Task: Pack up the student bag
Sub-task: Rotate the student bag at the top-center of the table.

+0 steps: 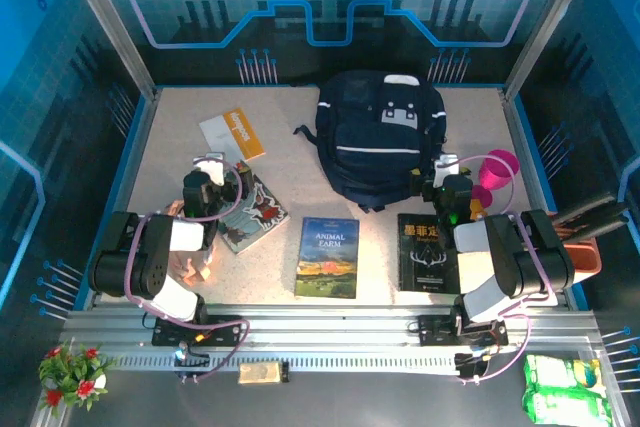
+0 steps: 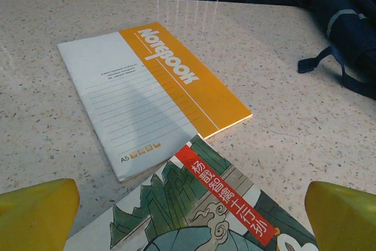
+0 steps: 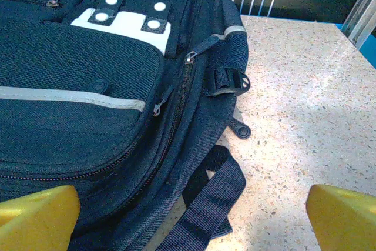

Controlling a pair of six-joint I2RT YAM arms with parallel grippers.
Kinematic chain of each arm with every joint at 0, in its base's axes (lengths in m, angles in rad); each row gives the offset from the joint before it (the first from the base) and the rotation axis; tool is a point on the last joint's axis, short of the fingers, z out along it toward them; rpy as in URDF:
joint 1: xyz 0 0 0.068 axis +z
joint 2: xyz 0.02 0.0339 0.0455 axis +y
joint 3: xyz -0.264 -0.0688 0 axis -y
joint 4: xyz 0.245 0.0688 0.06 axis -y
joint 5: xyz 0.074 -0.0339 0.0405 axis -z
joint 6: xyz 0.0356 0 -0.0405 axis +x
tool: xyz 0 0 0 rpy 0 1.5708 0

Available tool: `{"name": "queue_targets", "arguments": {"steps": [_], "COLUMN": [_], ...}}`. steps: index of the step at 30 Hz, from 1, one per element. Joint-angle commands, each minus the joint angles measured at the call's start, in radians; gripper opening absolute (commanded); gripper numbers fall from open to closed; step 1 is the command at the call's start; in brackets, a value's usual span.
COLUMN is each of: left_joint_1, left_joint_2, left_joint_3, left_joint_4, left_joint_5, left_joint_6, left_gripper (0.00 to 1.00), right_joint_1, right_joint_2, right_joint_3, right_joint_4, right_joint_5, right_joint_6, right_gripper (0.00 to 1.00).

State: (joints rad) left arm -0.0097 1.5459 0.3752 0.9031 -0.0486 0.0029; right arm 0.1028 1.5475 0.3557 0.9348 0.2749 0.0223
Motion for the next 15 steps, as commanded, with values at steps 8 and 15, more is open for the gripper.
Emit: {"name": "queue_targets", "arguments": {"steps": [8, 15], "left_joint_1": [-0.001, 0.01], "left_joint_2": [0.011, 0.011], "left_joint_3": [0.009, 0.013], "left_joint_4": [0.019, 0.015], "left_joint_5": [-0.009, -0.005], "left_joint_6": [0.012, 0.0], "left_gripper": [0.99, 0.99], "right_joint_1": [-0.015, -0.018], "right_joint_2": [-0.004, -0.004], "right_joint_3": [0.014, 0.014], "right_joint_4": [0.014, 0.013], "right_joint_5": [-0.013, -0.019], "right_joint_6": [0.01, 0.011], "right_gripper": [1.0, 1.0]}}
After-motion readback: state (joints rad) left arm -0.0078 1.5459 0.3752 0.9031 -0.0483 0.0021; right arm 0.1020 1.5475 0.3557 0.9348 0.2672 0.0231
